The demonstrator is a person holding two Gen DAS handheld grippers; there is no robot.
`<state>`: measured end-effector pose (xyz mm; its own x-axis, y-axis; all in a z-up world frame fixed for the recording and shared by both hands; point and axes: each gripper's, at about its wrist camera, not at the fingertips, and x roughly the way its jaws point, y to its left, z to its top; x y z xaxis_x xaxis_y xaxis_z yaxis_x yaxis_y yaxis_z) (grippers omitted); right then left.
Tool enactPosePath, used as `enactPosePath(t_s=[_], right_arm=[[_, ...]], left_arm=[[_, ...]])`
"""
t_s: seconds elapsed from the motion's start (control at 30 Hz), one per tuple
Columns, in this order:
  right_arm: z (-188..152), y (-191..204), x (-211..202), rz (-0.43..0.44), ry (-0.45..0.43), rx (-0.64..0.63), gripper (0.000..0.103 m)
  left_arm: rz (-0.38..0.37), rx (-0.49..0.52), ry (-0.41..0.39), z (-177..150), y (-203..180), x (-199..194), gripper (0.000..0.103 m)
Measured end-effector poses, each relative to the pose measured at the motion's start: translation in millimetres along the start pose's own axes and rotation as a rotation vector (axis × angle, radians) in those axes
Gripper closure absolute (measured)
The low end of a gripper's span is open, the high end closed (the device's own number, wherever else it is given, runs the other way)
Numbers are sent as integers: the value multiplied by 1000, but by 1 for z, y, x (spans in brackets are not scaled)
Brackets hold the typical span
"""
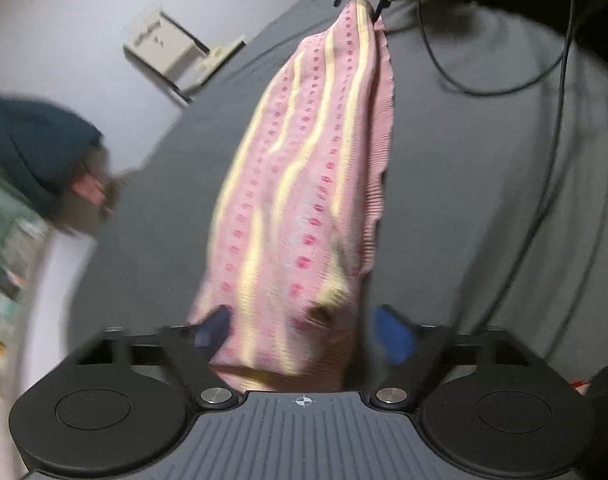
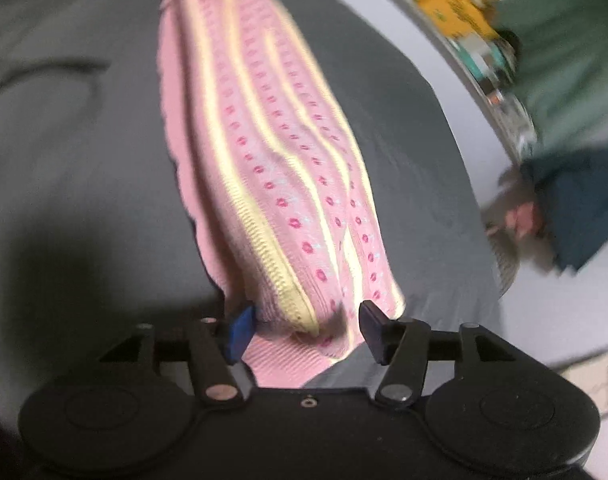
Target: Fold clothes
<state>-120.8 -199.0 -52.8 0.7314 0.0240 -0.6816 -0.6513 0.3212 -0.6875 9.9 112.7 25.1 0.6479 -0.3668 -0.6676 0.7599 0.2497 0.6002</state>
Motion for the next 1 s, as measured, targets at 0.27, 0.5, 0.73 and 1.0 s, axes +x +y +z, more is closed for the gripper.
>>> enactPosePath(t_s=[0.27, 0.5, 0.73, 1.0], right_arm=[[21, 33, 15, -63, 22, -302, 59], [20, 37, 33, -34, 79, -366, 61], [27, -12, 27, -46, 43, -310, 84], [28, -56, 24, -206, 13, -175, 86]], left_arm=[[-5, 350, 1, 26, -21, 8, 19], [-105, 511, 45, 24, -39, 22, 59], [-72, 410, 43, 24, 9, 16, 80], [98, 336, -35, 13, 43, -2, 80]])
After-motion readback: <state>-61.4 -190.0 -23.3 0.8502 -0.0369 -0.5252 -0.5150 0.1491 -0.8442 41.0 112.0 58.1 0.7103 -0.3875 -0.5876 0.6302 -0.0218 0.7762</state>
